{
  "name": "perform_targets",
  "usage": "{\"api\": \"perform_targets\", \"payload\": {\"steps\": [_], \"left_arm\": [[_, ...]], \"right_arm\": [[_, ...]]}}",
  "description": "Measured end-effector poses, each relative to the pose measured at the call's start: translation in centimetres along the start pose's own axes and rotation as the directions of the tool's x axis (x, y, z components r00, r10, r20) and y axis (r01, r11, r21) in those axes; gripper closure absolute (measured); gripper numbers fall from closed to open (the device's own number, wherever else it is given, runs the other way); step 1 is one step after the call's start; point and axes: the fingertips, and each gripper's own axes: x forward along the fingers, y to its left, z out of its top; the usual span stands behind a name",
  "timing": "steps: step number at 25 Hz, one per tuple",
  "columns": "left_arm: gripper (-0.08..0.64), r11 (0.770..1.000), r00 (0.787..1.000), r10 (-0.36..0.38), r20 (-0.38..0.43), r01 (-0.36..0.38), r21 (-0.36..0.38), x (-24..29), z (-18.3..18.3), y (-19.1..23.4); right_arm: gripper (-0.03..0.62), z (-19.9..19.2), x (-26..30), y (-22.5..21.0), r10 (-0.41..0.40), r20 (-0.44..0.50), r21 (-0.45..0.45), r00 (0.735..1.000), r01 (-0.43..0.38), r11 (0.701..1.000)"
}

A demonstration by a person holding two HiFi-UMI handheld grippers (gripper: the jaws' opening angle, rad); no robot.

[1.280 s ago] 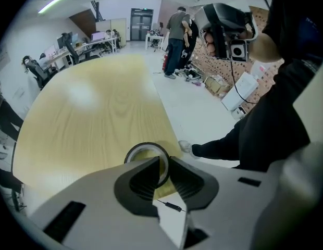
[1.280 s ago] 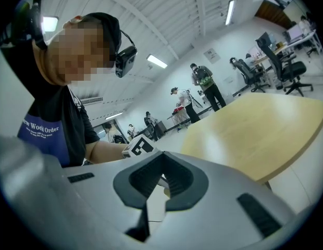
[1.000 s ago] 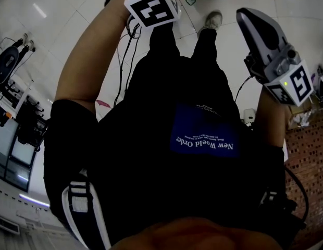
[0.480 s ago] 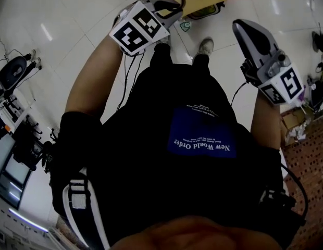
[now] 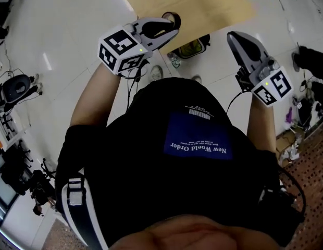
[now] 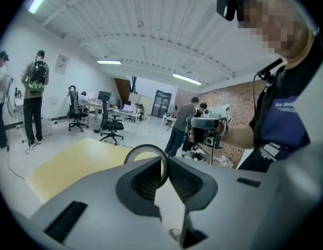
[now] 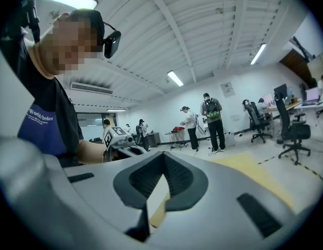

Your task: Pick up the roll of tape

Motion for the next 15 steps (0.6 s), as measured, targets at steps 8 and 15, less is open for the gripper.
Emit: {"api": "perform_targets", "payload": {"steps": [8,15], "left_arm": [[0.506,0.998,0.958,-0.054,0.281,0.063,-0.025,-3.2,8.4,-2.7],[0.506,0.996,0.920,-0.063,0.386,0.080,-0.028,-5.4,11.3,-5.3]], "right_arm": [[0.606,5.0,-1.4,0.3,-0.025,0.036,-0.069,0.999,0.027,0.997],[0.607,6.5,-3.6,0.9,-0.050,0.077,-0.045,0.996,0.054,0.998]]}}
